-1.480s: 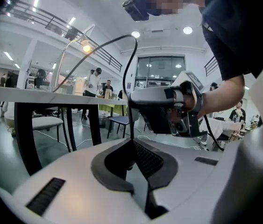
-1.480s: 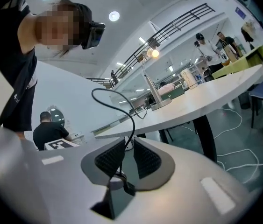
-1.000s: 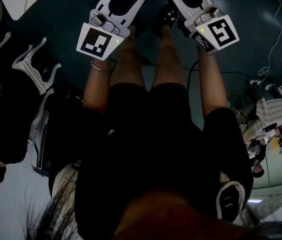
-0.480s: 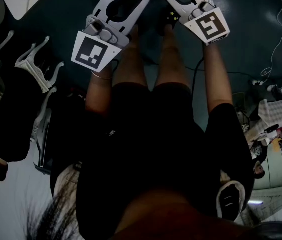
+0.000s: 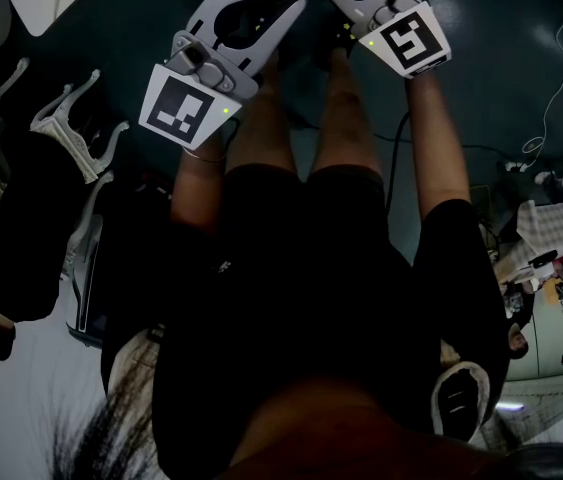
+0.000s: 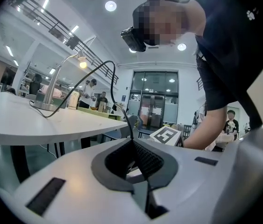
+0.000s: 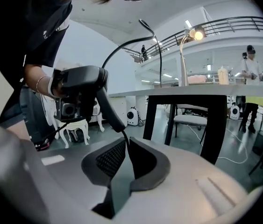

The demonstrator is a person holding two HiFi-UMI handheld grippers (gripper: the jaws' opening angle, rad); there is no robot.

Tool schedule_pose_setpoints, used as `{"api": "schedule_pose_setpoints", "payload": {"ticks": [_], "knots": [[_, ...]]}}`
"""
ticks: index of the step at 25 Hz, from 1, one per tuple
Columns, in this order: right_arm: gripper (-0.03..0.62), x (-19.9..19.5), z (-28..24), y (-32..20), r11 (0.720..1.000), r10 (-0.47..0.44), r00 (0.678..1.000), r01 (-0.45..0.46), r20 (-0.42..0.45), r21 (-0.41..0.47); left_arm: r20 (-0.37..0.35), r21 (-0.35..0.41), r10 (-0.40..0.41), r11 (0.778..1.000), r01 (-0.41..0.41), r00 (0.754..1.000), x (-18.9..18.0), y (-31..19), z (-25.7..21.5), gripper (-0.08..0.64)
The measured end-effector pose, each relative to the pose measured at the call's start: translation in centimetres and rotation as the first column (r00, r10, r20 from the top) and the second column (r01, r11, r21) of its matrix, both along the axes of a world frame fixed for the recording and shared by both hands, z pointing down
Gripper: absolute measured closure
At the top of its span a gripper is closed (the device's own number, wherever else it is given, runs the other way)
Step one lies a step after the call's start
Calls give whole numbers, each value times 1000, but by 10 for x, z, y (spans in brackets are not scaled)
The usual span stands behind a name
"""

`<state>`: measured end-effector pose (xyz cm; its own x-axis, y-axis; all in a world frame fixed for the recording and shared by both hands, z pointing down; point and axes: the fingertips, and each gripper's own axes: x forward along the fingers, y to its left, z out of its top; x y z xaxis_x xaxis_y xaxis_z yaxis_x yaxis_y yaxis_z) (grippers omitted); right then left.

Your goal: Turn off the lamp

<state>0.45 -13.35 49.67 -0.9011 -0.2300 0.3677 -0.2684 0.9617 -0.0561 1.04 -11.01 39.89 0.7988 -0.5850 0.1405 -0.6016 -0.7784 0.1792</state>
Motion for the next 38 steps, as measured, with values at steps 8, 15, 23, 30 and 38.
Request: {"api": "schedule_pose_setpoints", "payload": {"ticks": [8,15,23,30,38], "knots": [[587,-5,0,16,992,-32,993,45,110,-122,20,56,-51,997,50,999,-9,-4,-3,546],[589,-4,6,40,960,-67,986,105,151,-261,-19,40,-25,999,26,1000,-4,-4,1,542],[589,1,0,51,912,-7,962,119,275,-394,-39,-5,27,1000,-28,999,-6,4,11,528],[589,2,-4,55,891,-2,950,144,313,-430,-57,-83,94,992,-98,994,1,8,31,484],[588,4,-2,60,888,-14,950,155,311,-432,-94,-128,108,985,-119,990,10,10,39,471]]}}
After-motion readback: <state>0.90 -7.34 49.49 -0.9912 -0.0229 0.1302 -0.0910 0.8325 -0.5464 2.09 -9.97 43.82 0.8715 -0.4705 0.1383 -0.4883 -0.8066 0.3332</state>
